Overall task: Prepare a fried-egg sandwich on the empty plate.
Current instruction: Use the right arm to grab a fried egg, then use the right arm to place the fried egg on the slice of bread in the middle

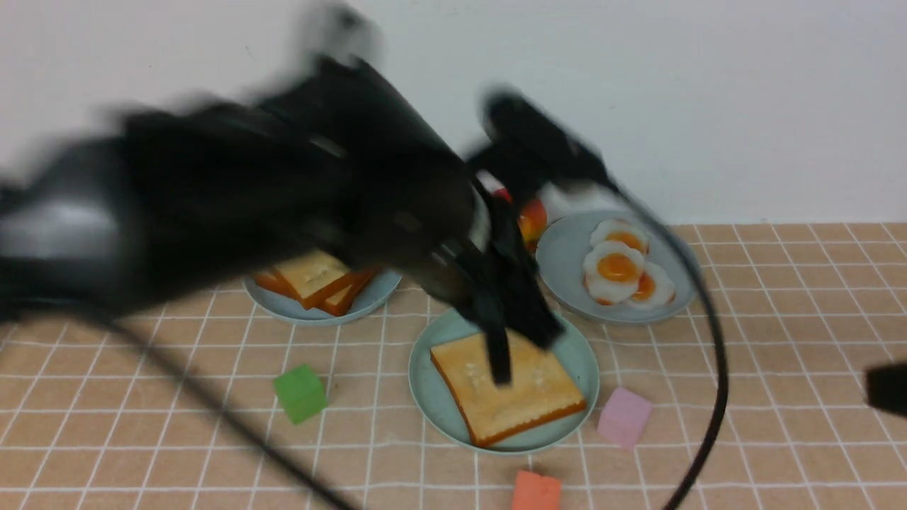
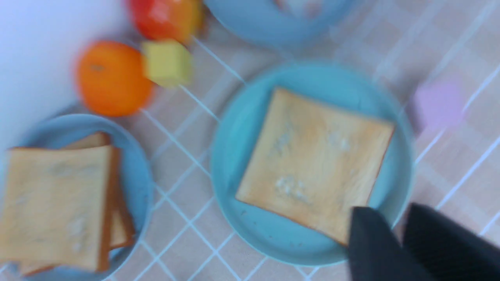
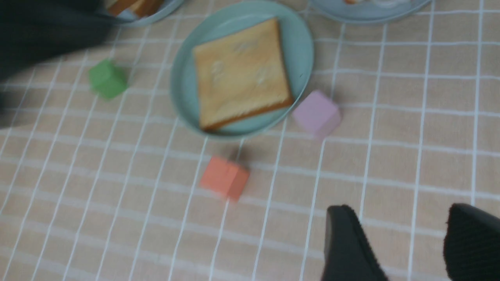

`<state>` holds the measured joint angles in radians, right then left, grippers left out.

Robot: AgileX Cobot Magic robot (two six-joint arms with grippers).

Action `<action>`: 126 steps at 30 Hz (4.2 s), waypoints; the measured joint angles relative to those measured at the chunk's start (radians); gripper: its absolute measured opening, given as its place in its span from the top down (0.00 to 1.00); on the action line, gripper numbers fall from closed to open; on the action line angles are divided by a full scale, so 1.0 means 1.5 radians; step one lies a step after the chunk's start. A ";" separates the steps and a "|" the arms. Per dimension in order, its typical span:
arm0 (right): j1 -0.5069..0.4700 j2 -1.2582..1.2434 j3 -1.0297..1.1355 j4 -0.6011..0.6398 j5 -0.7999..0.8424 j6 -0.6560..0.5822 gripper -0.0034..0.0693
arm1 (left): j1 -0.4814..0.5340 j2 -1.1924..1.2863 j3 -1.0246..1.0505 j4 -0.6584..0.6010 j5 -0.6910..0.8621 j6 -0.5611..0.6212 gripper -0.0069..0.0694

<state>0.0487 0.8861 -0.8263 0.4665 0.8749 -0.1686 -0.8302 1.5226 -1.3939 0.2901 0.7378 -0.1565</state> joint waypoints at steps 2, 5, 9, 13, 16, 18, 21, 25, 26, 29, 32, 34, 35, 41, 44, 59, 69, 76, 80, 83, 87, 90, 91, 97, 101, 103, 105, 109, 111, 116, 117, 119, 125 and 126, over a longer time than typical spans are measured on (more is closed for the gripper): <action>0.000 0.038 -0.005 0.004 -0.022 0.000 0.47 | 0.001 -0.039 0.011 0.000 -0.002 -0.018 0.89; 0.000 0.151 -0.035 0.013 -0.064 0.000 0.48 | 0.001 -0.157 0.079 -0.003 -0.028 -0.052 0.93; 0.000 0.321 -0.107 0.038 -0.082 0.000 0.48 | 0.001 -0.332 0.231 -0.020 -0.102 -0.087 0.93; 0.000 0.463 -0.196 0.093 -0.096 -0.038 0.48 | 0.001 -0.473 0.390 -0.022 -0.205 -0.130 0.93; 0.000 0.553 -0.266 0.123 -0.103 -0.072 0.48 | 0.001 -0.550 0.489 -0.022 -0.286 -0.169 0.93; 0.000 0.621 -0.333 0.131 -0.105 -0.086 0.48 | 0.001 -0.589 0.532 -0.022 -0.335 -0.188 0.93; 0.000 0.693 -0.418 0.128 -0.107 -0.093 0.47 | 0.001 -0.608 0.556 -0.022 -0.370 -0.202 0.93; 0.000 0.805 -0.540 0.111 -0.106 -0.094 0.47 | 0.001 -0.608 0.560 -0.022 -0.394 -0.211 0.93; 0.000 0.825 -0.568 0.108 -0.104 -0.094 0.47 | 0.001 -0.608 0.560 -0.022 -0.401 -0.212 0.93; 0.000 0.881 -0.627 0.094 -0.097 -0.093 0.47 | 0.001 -0.608 0.560 -0.022 -0.414 -0.212 0.93; 0.000 0.917 -0.673 0.086 -0.096 -0.093 0.47 | 0.001 -0.608 0.560 -0.024 -0.416 -0.212 0.93; 0.000 0.928 -0.690 0.086 -0.098 -0.093 0.47 | 0.001 -0.608 0.560 -0.026 -0.416 -0.212 0.93; 0.000 0.932 -0.693 0.086 -0.100 -0.093 0.47 | 0.001 -0.608 0.560 -0.026 -0.416 -0.212 0.93; 0.000 0.948 -0.698 0.078 -0.106 -0.093 0.47 | 0.001 -0.608 0.560 -0.027 -0.416 -0.212 0.93; 0.000 0.957 -0.699 0.079 -0.111 -0.093 0.47 | 0.001 -0.608 0.560 -0.027 -0.416 -0.212 0.93; 0.000 0.962 -0.704 0.081 -0.110 -0.093 0.59 | 0.001 -0.608 0.560 -0.028 -0.417 -0.212 0.93; 0.000 0.962 -0.704 0.081 -0.076 -0.093 0.86 | 0.001 -0.608 0.560 -0.028 -0.417 -0.212 0.93; 0.000 0.936 -0.703 0.076 -0.043 -0.093 0.86 | 0.001 -0.608 0.560 -0.026 -0.417 -0.212 0.92; 0.000 0.897 -0.703 0.058 -0.020 -0.093 0.86 | 0.001 -0.608 0.560 -0.006 -0.418 -0.212 0.92; 0.000 0.866 -0.703 0.043 0.003 -0.093 0.86 | 0.001 -0.608 0.560 0.004 -0.418 -0.212 0.91; 0.002 0.818 -0.675 0.045 0.042 -0.099 0.86 | 0.001 -0.608 0.560 0.015 -0.418 -0.212 0.91; 0.012 0.761 -0.608 0.065 0.046 -0.121 0.86 | 0.001 -0.608 0.560 0.033 -0.414 -0.212 0.91; 0.021 0.735 -0.574 0.078 0.042 -0.133 0.86 | 0.001 -0.608 0.560 0.040 -0.407 -0.212 0.91; 0.108 0.625 -0.378 0.167 -0.027 -0.186 0.87 | 0.001 -0.603 0.560 0.070 -0.344 -0.212 0.90; 0.158 0.632 -0.306 0.206 -0.120 -0.193 0.87 | 0.001 -0.602 0.560 0.087 -0.317 -0.212 0.90; 0.170 0.645 -0.295 0.223 -0.154 -0.193 0.87 | 0.001 -0.602 0.560 0.091 -0.311 -0.212 0.90; 0.175 0.663 -0.290 0.248 -0.193 -0.195 0.87 | 0.001 -0.602 0.560 0.090 -0.308 -0.212 0.90; 0.175 0.697 -0.290 0.292 -0.246 -0.195 0.87 | 0.001 -0.602 0.560 0.091 -0.306 -0.212 0.90; 0.175 0.707 -0.290 0.304 -0.248 -0.195 0.86 | 0.001 -0.602 0.560 0.091 -0.306 -0.212 0.90; 0.175 0.732 -0.290 0.324 -0.235 -0.195 0.74 | 0.001 -0.602 0.560 0.091 -0.306 -0.212 0.90; 0.175 0.734 -0.290 0.325 -0.235 -0.195 0.69 | 0.001 -0.602 0.560 0.091 -0.306 -0.212 0.90; 0.175 0.733 -0.290 0.322 -0.235 -0.195 0.60 | 0.001 -0.602 0.560 0.091 -0.306 -0.212 0.90; 0.174 0.679 -0.289 0.259 -0.178 -0.195 0.42 | 0.001 -0.576 0.557 0.068 -0.271 -0.240 0.89; 0.174 0.660 -0.289 0.241 -0.160 -0.190 0.43 | 0.001 -0.556 0.553 0.064 -0.252 -0.253 0.90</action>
<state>0.3097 1.8756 -1.2600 0.8280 0.6348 -0.4533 -0.8280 0.6879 -0.5649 0.3856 0.3599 -0.5365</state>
